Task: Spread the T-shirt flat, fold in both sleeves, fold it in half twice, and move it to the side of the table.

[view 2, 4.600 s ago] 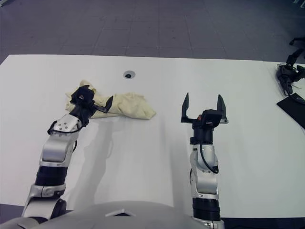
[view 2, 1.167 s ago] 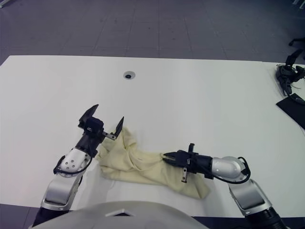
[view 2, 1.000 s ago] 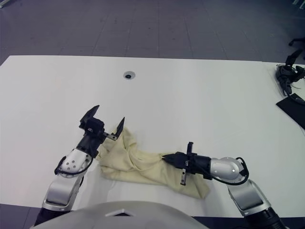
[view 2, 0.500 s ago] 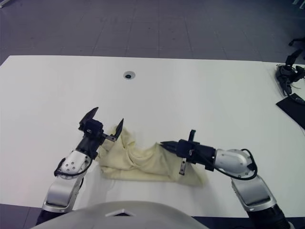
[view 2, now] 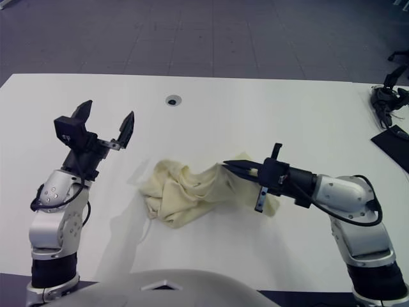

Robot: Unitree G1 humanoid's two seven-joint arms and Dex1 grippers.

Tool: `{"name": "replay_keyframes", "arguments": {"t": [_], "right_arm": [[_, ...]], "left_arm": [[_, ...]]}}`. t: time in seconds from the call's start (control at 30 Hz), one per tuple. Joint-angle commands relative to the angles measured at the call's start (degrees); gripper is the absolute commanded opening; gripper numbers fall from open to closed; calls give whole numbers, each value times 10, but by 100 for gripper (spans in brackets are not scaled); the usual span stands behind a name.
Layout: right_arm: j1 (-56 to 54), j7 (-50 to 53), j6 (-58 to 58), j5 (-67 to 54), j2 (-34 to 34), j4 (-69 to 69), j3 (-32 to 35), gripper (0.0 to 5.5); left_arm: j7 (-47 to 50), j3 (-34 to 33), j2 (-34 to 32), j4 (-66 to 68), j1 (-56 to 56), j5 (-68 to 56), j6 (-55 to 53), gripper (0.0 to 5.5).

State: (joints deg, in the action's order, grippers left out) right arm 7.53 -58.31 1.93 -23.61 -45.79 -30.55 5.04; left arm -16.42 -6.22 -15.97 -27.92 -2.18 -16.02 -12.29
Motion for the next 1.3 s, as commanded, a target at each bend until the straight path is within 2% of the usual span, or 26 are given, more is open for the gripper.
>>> {"name": "replay_keyframes", "arguments": {"t": [0.03, 0.13, 0.3, 0.57, 0.73, 0.9, 1.1, 1.3], "right_arm": [[58, -58, -25, 10, -30, -11, -21, 2], [100, -69, -58, 74, -44, 13, -50, 2], [123, -51, -104, 167, -39, 61, -96, 2], [131, -43, -113, 155, -43, 59, -95, 2], [139, -48, -104, 132, -49, 39, -94, 2], [144, -44, -108, 143, -50, 41, -109, 2], [137, -37, -112, 155, -46, 45, -125, 2], [133, -27, -114, 167, -38, 50, -142, 2]], "left_arm": [[-61, 35, -35, -9, -18, -6, -8, 540], [-116, 64, -72, 5, -40, 17, 11, 540], [-132, 75, -82, 3, -61, 28, 23, 540], [-194, 109, -141, 25, -70, 87, 85, 540], [-262, 143, -192, 109, 4, 136, 142, 540], [-340, 218, -242, 179, 100, 225, 205, 540], [-344, 273, -221, 240, 212, 313, 255, 540], [-347, 288, -191, 281, 269, 311, 275, 540]]}}
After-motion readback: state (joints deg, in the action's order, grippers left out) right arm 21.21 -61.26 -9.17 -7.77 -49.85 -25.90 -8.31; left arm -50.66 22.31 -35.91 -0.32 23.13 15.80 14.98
